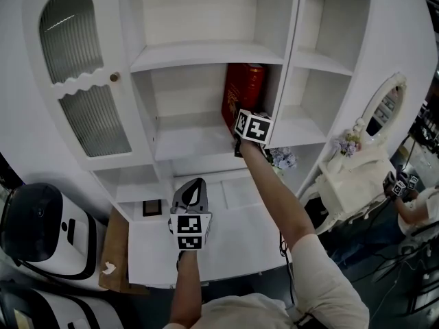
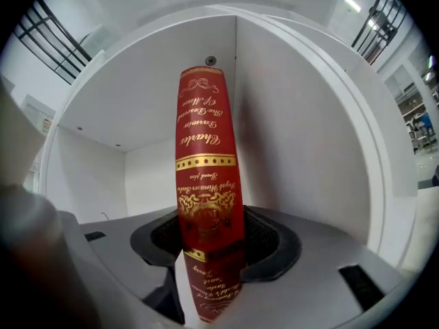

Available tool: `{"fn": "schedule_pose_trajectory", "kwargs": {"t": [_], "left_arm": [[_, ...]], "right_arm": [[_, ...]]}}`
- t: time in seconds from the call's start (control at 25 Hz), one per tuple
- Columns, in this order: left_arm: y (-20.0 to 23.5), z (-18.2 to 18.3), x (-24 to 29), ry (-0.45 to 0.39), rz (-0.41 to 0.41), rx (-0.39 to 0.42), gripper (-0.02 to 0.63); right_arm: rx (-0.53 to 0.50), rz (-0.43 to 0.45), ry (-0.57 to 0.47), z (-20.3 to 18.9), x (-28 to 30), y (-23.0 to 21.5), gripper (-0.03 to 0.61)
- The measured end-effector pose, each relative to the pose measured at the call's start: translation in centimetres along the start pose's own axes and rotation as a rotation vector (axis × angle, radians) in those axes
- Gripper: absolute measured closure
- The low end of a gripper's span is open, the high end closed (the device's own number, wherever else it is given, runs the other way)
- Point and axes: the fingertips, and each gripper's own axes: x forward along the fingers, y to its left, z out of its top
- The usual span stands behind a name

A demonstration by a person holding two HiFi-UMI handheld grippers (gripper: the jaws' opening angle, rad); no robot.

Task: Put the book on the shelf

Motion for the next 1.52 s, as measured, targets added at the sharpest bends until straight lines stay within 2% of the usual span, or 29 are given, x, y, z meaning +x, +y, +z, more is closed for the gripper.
{"fn": "schedule_pose_trajectory", "kwargs": {"t": [0.28, 0.44, 0.64, 0.76, 1.08, 1.52], "left_arm": [[-1.4, 0.2, -0.5, -0.002, -0.019, 0.001, 0.597], [-2.0, 0.2, -0.9, 0.002, -0.024, 0.002, 0.597], [-1.7, -0.1, -1.2, -0.004, -0.018, 0.001, 0.597], [-1.4, 0.0, -1.4, -0.010, -0.013, -0.003, 0.597], [-0.3, -0.5, -1.8, 0.001, -0.008, -0.007, 0.597], [1.0, -1.5, -1.6, 0.015, -0.008, -0.010, 0.597]], "right_arm": [[-0.010, 0.034, 0.001, -0.4, -1.3, 0.7, 0.322], [-0.017, 0.024, -0.006, -0.4, -1.6, 0.5, 0.321], [-0.012, -0.109, -0.048, 0.2, -2.1, -1.1, 0.345], [-0.019, -0.156, -0.058, 0.4, -2.1, -1.3, 0.347], [-0.136, -0.204, -0.056, 0.7, -1.1, -0.4, 0.347], [-0.153, -0.233, -0.037, 0.7, 0.9, -0.7, 0.342]]}}
